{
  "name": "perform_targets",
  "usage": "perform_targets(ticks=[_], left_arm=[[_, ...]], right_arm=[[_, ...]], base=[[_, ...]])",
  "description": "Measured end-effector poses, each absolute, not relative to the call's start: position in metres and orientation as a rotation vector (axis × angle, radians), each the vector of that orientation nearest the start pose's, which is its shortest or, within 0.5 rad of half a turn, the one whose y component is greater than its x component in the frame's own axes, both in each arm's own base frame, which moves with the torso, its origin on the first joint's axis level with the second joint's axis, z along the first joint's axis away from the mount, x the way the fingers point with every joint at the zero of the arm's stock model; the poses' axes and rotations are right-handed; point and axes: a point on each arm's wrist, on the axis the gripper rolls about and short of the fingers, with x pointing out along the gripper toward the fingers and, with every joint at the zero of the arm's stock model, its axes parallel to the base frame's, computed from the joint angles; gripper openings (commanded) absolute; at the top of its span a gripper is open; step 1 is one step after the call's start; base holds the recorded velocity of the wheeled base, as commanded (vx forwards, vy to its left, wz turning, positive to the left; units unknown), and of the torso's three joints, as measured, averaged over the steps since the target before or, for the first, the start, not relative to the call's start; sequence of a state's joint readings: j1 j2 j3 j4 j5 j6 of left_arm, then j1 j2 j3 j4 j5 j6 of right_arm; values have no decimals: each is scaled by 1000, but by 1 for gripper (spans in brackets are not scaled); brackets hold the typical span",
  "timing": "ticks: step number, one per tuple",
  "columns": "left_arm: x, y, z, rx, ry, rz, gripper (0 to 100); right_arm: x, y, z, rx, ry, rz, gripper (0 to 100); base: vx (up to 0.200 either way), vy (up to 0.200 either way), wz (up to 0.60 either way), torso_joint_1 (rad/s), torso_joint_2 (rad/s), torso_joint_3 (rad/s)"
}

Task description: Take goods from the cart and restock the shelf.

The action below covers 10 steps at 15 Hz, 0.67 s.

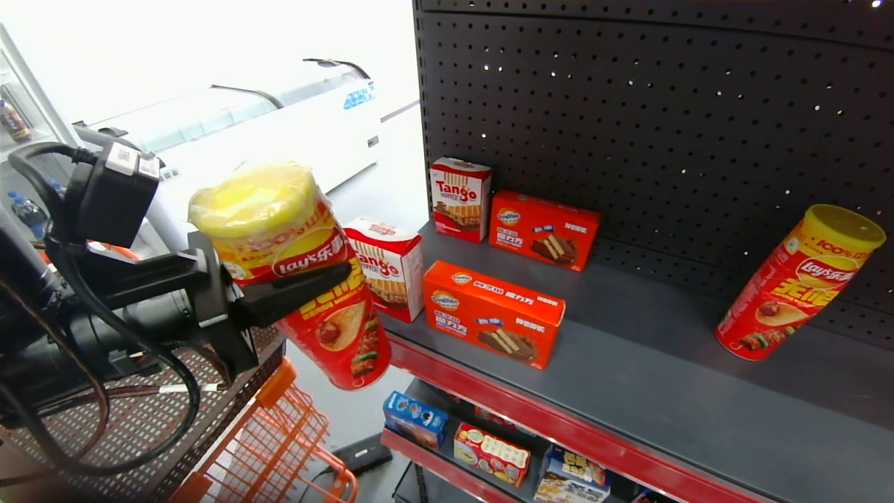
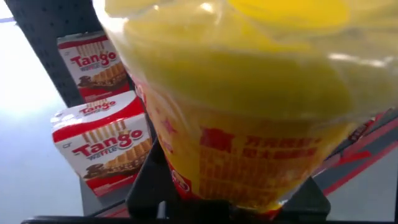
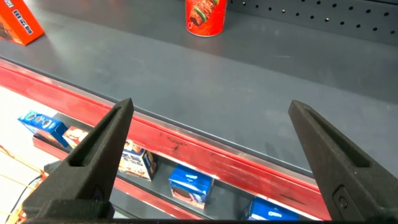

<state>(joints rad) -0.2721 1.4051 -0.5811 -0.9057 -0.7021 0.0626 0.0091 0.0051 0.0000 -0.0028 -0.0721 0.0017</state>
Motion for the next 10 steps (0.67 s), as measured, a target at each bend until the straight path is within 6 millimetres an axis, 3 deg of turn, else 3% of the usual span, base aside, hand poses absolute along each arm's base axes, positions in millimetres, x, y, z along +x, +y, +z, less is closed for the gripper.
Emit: perform_targets(ticks=[3, 10], left_arm=[[207, -80, 226, 75, -115, -1023, 0], [200, -95, 225, 72, -116, -1108, 0]], right_arm=[[-22, -2, 76, 2, 3, -62, 100], [-22, -2, 76, 3, 2, -61, 100]], base=[[0, 0, 0, 0, 0, 0], [0, 0, -600, 3, 2, 4]])
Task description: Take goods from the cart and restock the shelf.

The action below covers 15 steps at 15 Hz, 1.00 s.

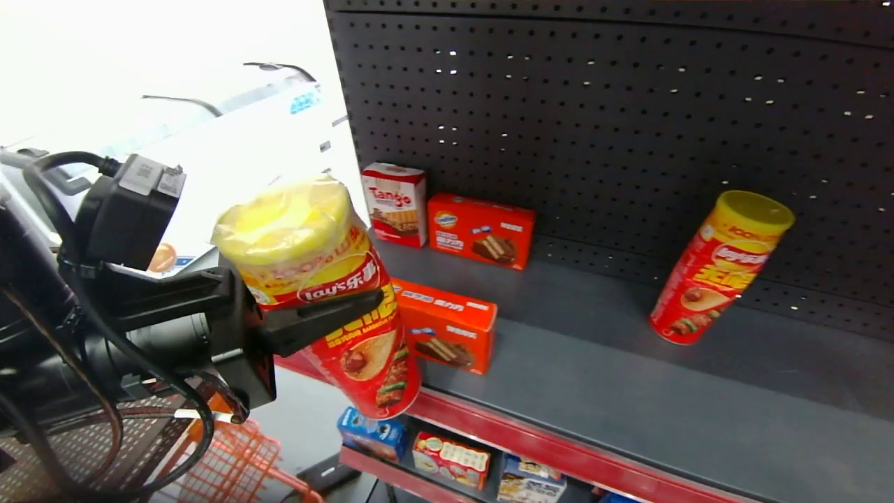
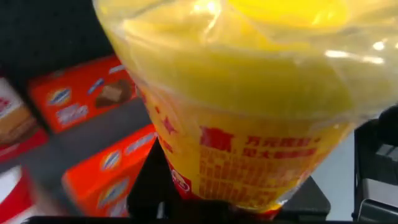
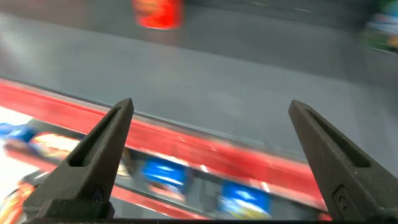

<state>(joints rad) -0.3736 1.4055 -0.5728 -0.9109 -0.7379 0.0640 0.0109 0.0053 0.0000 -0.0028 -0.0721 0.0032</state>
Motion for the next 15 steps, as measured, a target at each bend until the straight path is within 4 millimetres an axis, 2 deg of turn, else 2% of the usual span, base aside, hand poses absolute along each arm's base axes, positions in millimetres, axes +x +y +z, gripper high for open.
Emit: perform_targets(ticks=[5, 15], left_arm=[[197, -101, 226, 69, -123, -1137, 0], [198, -99, 226, 66, -113, -1123, 0]], right_arm=[[-22, -2, 76, 3, 2, -62, 100], [-22, -2, 76, 3, 2, -62, 100]], base=[[0, 0, -600, 0, 1, 0], [0, 0, 0, 0, 0, 0]])
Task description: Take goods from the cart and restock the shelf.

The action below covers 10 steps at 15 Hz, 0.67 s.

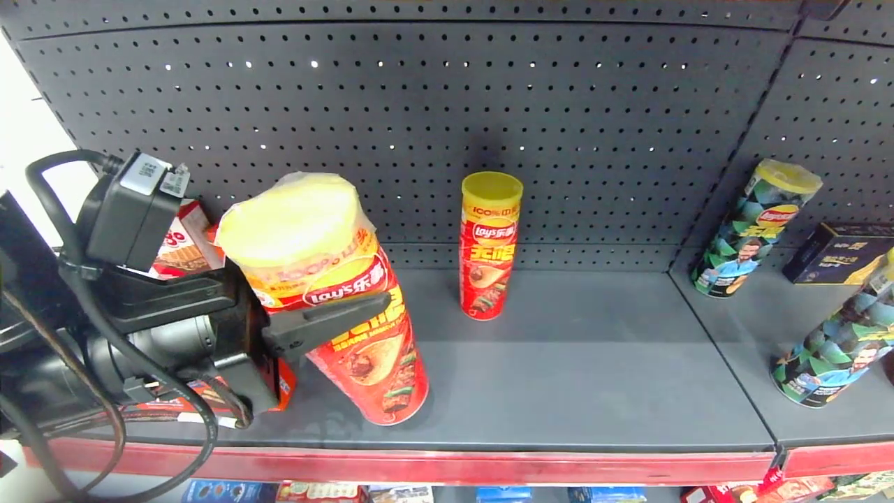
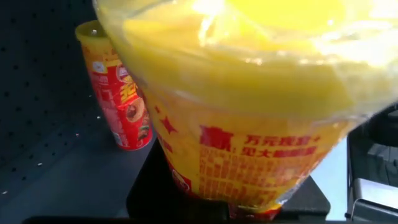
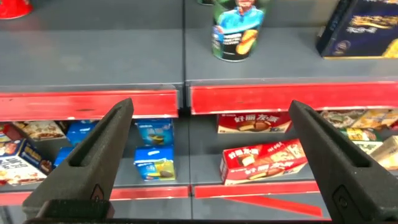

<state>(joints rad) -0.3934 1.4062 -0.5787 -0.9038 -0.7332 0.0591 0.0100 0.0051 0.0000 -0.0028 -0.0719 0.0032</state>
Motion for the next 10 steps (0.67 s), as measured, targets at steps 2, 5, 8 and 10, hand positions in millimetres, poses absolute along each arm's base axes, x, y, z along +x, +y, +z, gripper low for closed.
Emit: perform_targets(ticks=[2, 5, 8, 10], left_arm=[[199, -99, 228, 66, -117, -1119, 0], [199, -98, 224, 62, -97, -1103, 0], [197, -96, 221, 43, -77, -1098, 0], [198, -96, 223, 30, -78, -1084, 0]], right_arm=[[-22, -2, 76, 1, 3, -54, 100], [-22, 0, 76, -17, 5, 5, 100], [-25, 1, 99, -18, -14, 63, 100], [-24, 2, 138, -18, 0, 194, 100]], base=[[0, 0, 0, 0, 0, 0], [0, 0, 0, 0, 0, 0], [0, 0, 0, 0, 0, 0], [0, 0, 0, 0, 0, 0]])
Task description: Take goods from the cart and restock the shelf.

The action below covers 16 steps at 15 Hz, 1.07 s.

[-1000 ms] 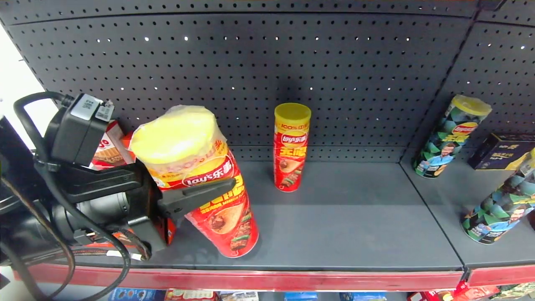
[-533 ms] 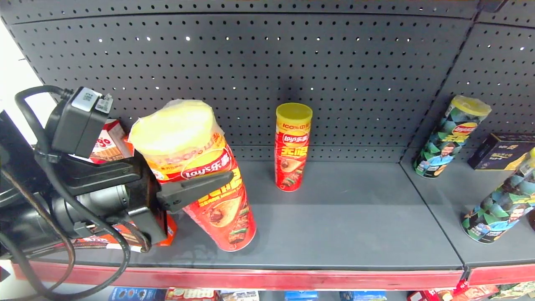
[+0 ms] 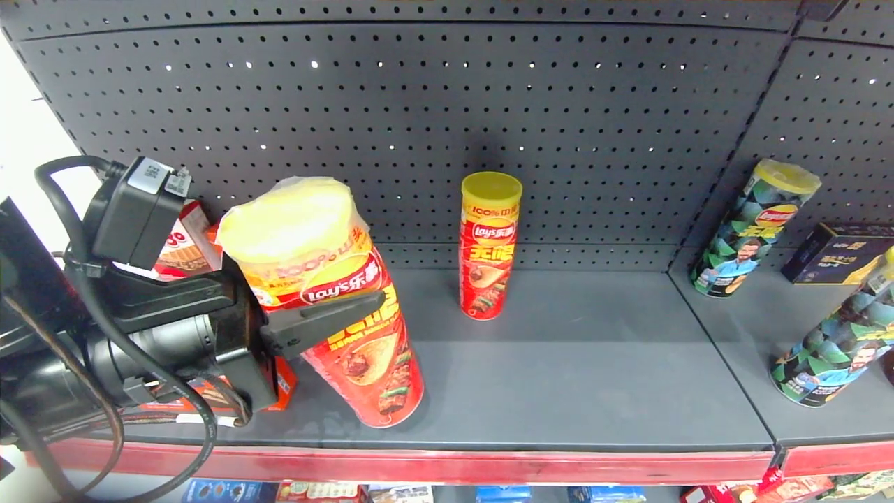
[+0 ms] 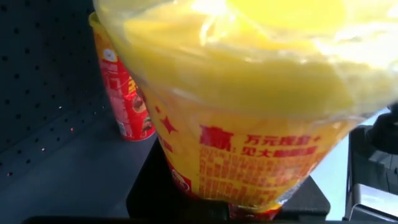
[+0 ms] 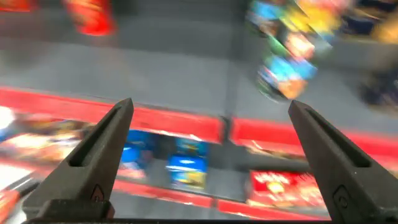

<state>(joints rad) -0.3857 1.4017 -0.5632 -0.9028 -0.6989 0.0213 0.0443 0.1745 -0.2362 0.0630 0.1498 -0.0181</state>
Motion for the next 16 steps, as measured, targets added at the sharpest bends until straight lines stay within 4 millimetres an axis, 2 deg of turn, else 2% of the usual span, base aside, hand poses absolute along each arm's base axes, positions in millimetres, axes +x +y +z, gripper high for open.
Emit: perform_targets(ticks=[3, 6, 10, 13, 16], left_arm=[[199, -96, 220, 27, -67, -1068, 0], [200, -92, 216, 25, -52, -1040, 0], [201, -87, 215, 24, -45, -1011, 0], [202, -87, 217, 25, -55, -1011, 0], [202, -87, 218, 26, -58, -1014, 0]], right_arm=[[0, 5, 187, -12, 46, 328, 100], [45, 15, 219, -1, 49, 468, 100], [108, 41, 233, -10, 114, 618, 100], [138, 53, 239, -35, 98, 651, 100], [178, 66, 235, -75, 60, 706, 100]], base=[[0, 0, 0, 0, 0, 0], [0, 0, 0, 0, 0, 0], [0, 0, 0, 0, 0, 0], [0, 0, 0, 0, 0, 0], [0, 0, 0, 0, 0, 0]])
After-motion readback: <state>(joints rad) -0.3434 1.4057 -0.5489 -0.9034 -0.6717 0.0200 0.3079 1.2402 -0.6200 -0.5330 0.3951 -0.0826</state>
